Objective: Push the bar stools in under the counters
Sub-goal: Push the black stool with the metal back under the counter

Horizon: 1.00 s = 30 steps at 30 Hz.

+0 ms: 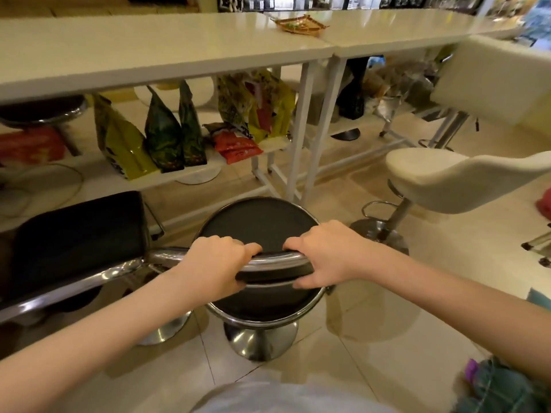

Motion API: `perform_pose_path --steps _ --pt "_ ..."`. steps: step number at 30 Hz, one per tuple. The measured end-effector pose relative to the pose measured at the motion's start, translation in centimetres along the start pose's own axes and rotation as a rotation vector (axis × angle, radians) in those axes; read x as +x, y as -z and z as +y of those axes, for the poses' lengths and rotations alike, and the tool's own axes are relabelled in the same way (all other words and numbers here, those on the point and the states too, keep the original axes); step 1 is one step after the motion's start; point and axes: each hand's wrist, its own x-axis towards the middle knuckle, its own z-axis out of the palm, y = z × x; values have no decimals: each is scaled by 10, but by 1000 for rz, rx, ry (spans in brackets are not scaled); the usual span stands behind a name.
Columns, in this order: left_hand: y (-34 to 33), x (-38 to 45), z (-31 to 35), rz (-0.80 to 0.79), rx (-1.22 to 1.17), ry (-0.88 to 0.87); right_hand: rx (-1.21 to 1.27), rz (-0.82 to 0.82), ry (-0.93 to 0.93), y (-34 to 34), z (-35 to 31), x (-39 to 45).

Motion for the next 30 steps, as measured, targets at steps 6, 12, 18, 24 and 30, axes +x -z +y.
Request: perform_pose_path --steps 6,12,18,24,30 --pt "-7 -1 -3 94 117 51 -151 -2 -86 -7 -3 1" --pt "-12 0 -9 127 77 105 -226 30 -160 -13 -4 4" --pt "-13 2 -18 151 67 114 -171 110 -156 -14 -5 6" --pt "-6 3 -44 143 69 121 -174 197 -138 -11 -11 28" --pt "-11 0 -57 173 59 141 -118 218 -107 -11 -11 46"
